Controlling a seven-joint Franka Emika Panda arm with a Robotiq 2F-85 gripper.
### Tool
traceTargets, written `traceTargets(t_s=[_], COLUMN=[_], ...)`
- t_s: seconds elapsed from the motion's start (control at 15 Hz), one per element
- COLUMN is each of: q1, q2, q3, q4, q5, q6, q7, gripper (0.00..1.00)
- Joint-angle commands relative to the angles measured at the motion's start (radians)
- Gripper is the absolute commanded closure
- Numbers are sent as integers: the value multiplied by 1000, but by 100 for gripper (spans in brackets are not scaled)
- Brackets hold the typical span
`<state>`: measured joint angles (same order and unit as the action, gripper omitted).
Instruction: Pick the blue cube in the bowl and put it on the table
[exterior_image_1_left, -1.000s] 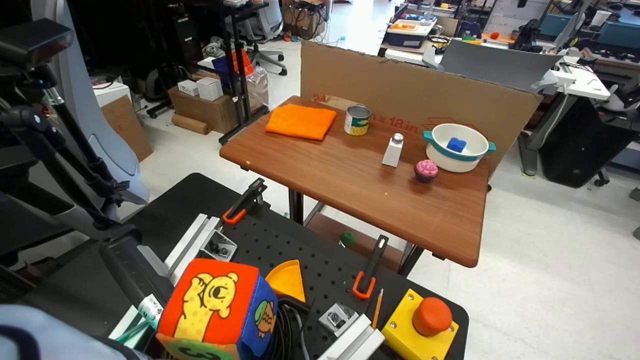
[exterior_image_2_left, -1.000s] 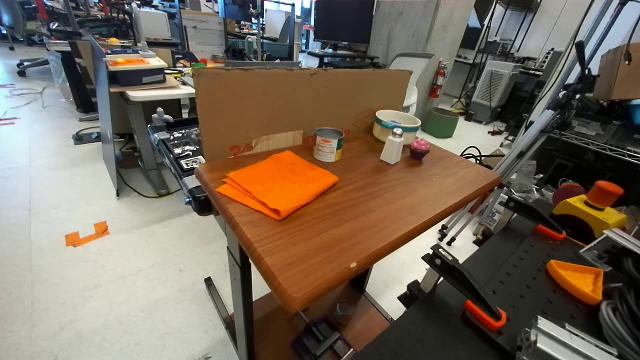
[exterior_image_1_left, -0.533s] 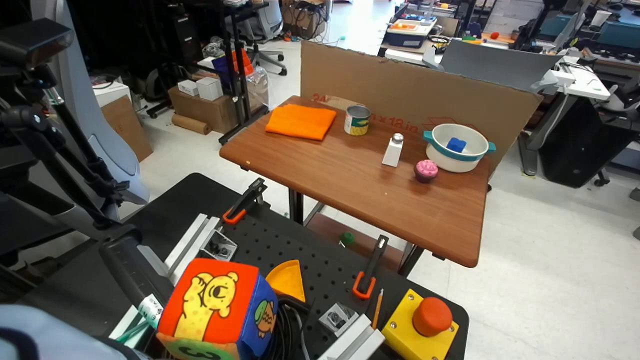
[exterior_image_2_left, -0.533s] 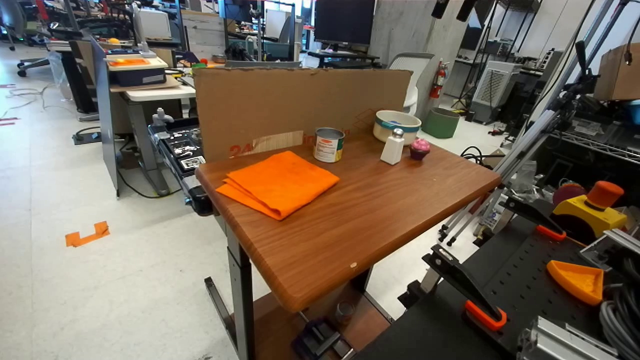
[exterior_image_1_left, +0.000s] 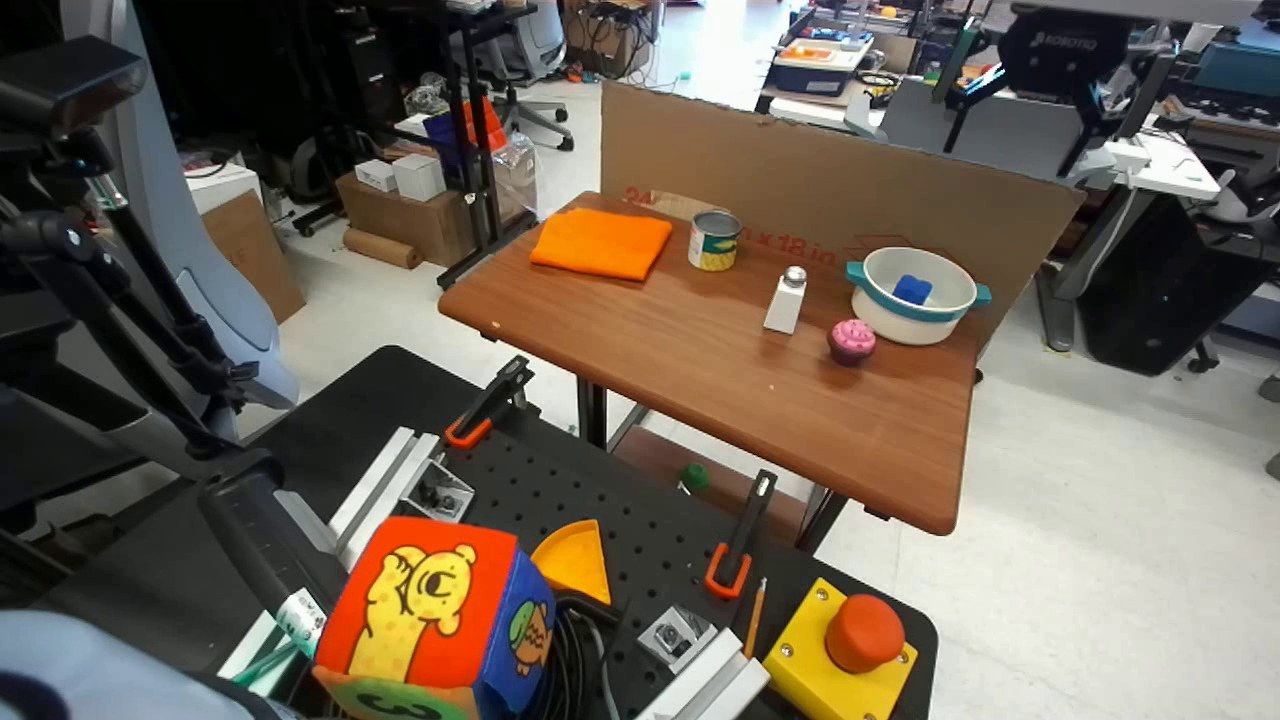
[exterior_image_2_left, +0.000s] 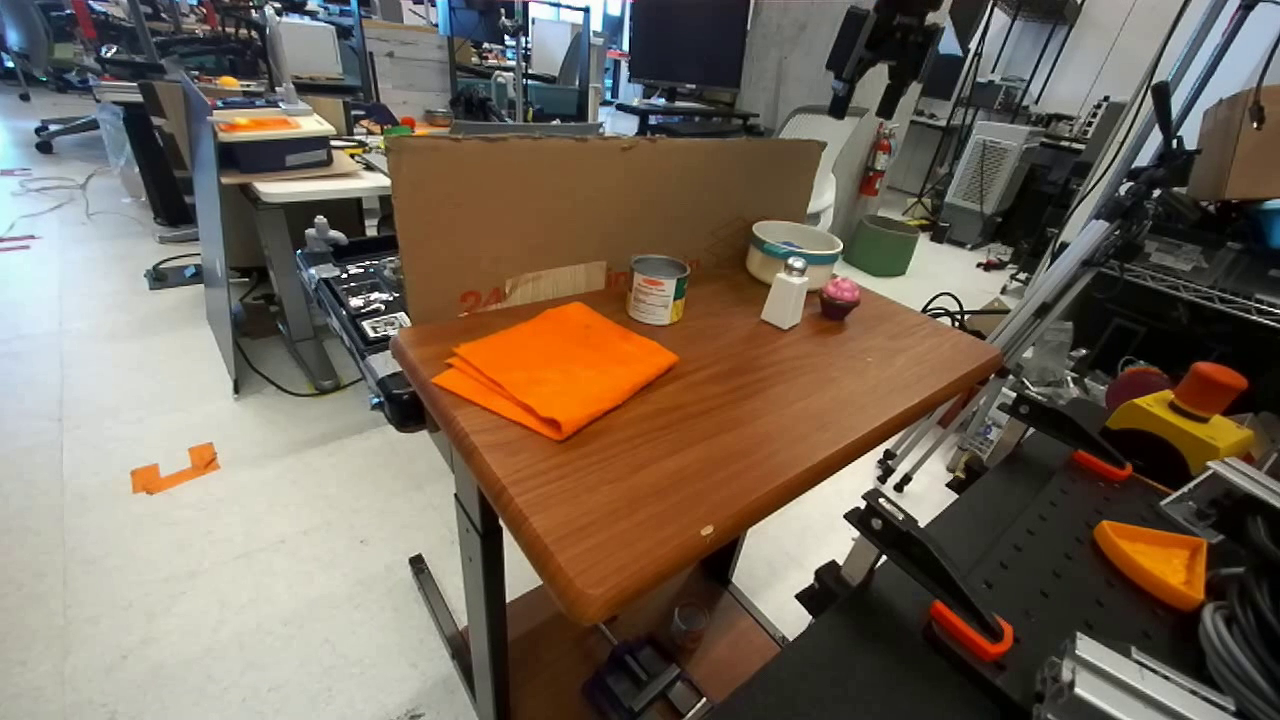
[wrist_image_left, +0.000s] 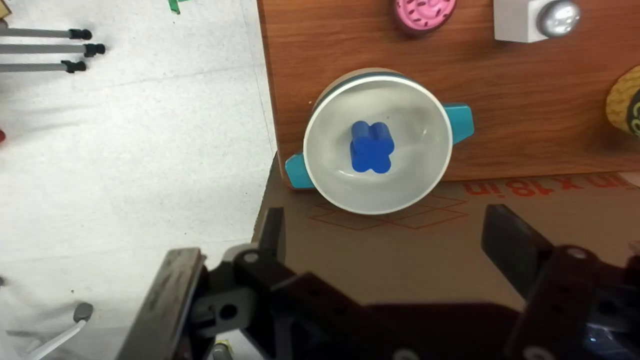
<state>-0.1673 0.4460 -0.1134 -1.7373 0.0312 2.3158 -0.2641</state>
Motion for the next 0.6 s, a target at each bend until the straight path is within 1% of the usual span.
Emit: traceTargets(t_s=[0.0,0.33,0.53], q1=[-12,-9,-13], q2=[106,211,270], q3=[18,26,31], q4=[101,189,269], q5=[-17,-22,-13], q6=[-55,-88,-139], q7=[13,38,56], gripper=[0,0,0])
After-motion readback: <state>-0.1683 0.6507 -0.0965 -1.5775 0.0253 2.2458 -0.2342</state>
